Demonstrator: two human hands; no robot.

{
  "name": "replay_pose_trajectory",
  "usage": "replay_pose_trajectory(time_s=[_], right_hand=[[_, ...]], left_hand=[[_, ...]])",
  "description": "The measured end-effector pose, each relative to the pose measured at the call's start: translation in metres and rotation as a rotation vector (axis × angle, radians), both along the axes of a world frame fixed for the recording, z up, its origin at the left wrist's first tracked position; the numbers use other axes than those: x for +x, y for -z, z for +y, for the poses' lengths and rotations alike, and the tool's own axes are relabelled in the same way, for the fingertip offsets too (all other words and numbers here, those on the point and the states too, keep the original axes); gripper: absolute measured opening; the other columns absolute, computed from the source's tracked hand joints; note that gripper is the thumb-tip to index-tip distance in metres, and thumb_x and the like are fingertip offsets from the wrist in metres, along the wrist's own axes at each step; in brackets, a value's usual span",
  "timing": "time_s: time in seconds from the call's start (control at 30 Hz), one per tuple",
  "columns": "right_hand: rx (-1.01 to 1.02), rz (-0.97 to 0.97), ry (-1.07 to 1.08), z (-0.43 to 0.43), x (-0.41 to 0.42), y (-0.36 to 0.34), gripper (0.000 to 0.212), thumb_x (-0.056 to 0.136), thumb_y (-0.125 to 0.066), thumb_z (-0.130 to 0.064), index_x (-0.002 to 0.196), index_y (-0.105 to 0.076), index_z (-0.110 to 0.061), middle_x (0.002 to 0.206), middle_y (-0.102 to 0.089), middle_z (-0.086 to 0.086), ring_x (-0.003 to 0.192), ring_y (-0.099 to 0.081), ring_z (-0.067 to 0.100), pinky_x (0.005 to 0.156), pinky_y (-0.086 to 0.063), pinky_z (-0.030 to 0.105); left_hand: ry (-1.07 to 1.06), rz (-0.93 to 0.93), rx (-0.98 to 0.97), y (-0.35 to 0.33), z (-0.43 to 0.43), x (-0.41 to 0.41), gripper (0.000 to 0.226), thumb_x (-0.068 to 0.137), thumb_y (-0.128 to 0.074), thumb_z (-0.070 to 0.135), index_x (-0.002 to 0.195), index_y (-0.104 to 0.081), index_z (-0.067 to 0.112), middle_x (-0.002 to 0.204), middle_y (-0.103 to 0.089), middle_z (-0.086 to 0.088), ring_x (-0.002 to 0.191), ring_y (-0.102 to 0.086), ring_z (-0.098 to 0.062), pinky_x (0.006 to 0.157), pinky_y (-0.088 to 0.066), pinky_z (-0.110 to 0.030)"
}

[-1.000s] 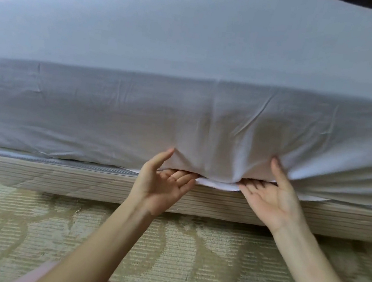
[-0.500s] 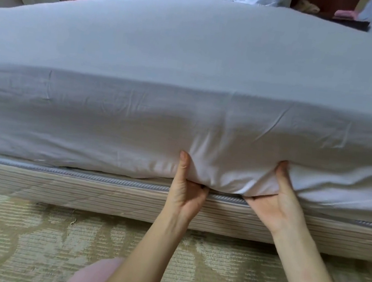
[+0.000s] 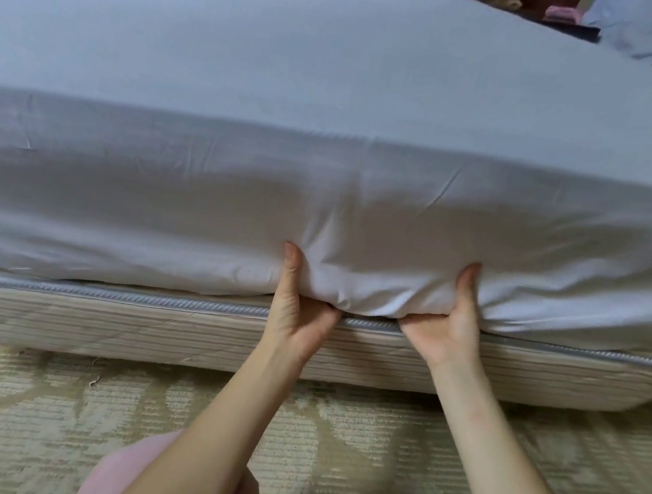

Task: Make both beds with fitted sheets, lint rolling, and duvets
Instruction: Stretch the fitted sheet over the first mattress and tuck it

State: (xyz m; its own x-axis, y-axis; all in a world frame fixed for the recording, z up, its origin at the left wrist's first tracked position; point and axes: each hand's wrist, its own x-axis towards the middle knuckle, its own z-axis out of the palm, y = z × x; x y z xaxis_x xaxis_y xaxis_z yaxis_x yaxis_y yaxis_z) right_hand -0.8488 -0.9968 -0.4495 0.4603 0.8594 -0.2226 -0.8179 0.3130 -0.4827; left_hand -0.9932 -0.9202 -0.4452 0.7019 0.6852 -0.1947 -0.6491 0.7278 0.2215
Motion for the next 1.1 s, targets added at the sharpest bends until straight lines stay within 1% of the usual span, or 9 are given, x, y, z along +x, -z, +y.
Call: replay_pose_trajectory(time_s=[0.1, 0.2, 0.3, 0.37, 0.47, 0.63, 0.77, 0.87, 1.1], right_hand=[[-0.251, -0.03, -0.155, -0.02, 0.01, -0.013, 0.084, 0.07, -0.067, -0.057, 0.138, -0.047, -0.011, 0.128, -0.061, 0.012, 0.117, -0.058, 0.03, 0.104, -0.04, 0.05], [-0.662, -0.3, -0.259, -0.05, 0.024, -0.029, 0.085, 0.075, -0.066, -0.054, 0.139, -0.037, -0.006, 0.129, -0.057, 0.015, 0.119, -0.055, 0.028, 0.101, -0.039, 0.052], [-1.016, -0.575, -0.337, -0.079, 0.031, -0.039, 0.05, 0.09, -0.057, -0.041, 0.123, -0.053, -0.004, 0.102, -0.067, 0.01, 0.095, -0.064, 0.02, 0.087, -0.046, 0.041], [-1.146, -0.578, -0.325, -0.097, 0.039, -0.042, 0.034, 0.095, -0.053, -0.032, 0.117, -0.059, -0.007, 0.098, -0.067, 0.007, 0.086, -0.062, 0.019, 0.083, -0.044, 0.037], [-1.204, -0.434, -0.148, -0.117, 0.053, -0.051, 0.017, 0.099, -0.046, -0.021, 0.095, -0.059, -0.011, 0.114, -0.065, 0.005, 0.085, -0.061, 0.02, 0.08, -0.042, 0.036], [-1.175, -0.371, 0.175, -0.126, 0.083, -0.08, 0.026, 0.101, -0.038, -0.011, 0.078, -0.048, -0.008, 0.132, -0.057, 0.009, 0.122, -0.054, 0.025, 0.095, -0.041, 0.038], [-1.195, -0.517, 0.221, -0.137, 0.118, -0.072, 0.019, 0.1, -0.041, -0.009, 0.111, -0.054, -0.002, 0.132, -0.055, 0.014, 0.12, -0.055, 0.028, 0.095, -0.042, 0.039], [-1.161, -0.595, 0.168, -0.149, 0.145, -0.054, 0.04, 0.097, -0.052, -0.015, 0.135, -0.043, -0.006, 0.133, -0.052, 0.019, 0.115, -0.057, 0.032, 0.088, -0.045, 0.039], [-0.985, -0.899, 0.086, -0.167, 0.204, -0.02, 0.013, 0.095, -0.056, -0.015, 0.088, -0.058, -0.004, 0.074, -0.061, 0.008, 0.047, -0.058, 0.008, 0.041, -0.042, 0.016]], left_hand=[[-0.022, 0.225, -0.023, -0.014, -0.007, -0.002, 0.088, 0.047, -0.088, 0.046, 0.121, -0.059, 0.01, 0.1, -0.07, -0.01, 0.09, -0.068, -0.025, 0.067, -0.058, -0.034], [-0.046, 0.335, -0.126, -0.024, -0.024, -0.004, 0.074, 0.072, -0.069, 0.055, 0.131, -0.048, 0.015, 0.09, -0.053, 0.008, 0.074, -0.061, -0.014, 0.091, -0.049, -0.032], [0.125, 0.491, -0.103, -0.029, -0.05, 0.003, 0.039, 0.09, -0.06, 0.033, 0.122, -0.053, 0.012, 0.124, -0.056, -0.001, 0.113, -0.055, -0.013, 0.11, -0.033, -0.032], [0.377, 0.519, -0.112, -0.029, -0.065, 0.015, 0.019, 0.094, -0.051, 0.016, 0.112, -0.056, 0.009, 0.122, -0.059, -0.006, 0.118, -0.054, -0.019, 0.101, -0.034, -0.031], [0.683, 0.453, -0.104, -0.028, -0.079, 0.032, 0.015, 0.093, -0.043, 0.01, 0.097, -0.058, 0.007, 0.097, -0.066, -0.01, 0.091, -0.061, -0.024, 0.09, -0.036, -0.035], [0.596, 0.441, 0.024, -0.023, -0.088, 0.057, 0.02, 0.096, -0.038, 0.009, 0.1, -0.057, 0.011, 0.102, -0.066, -0.002, 0.101, -0.06, -0.016, 0.094, -0.035, -0.03], [0.547, 0.455, 0.069, -0.017, -0.096, 0.079, 0.025, 0.096, -0.039, 0.01, 0.115, -0.055, 0.009, 0.121, -0.062, -0.006, 0.1, -0.061, -0.017, 0.095, -0.036, -0.033], [0.509, 0.512, 0.071, -0.012, -0.105, 0.099, 0.024, 0.097, -0.04, 0.012, 0.116, -0.054, 0.009, 0.119, -0.063, -0.007, 0.094, -0.062, -0.018, 0.091, -0.038, -0.035], [0.472, 0.675, 0.1, -0.016, -0.131, 0.176, 0.02, 0.097, -0.043, 0.015, 0.09, -0.059, 0.006, 0.091, -0.065, -0.006, 0.083, -0.061, -0.016, 0.085, -0.04, -0.028]])
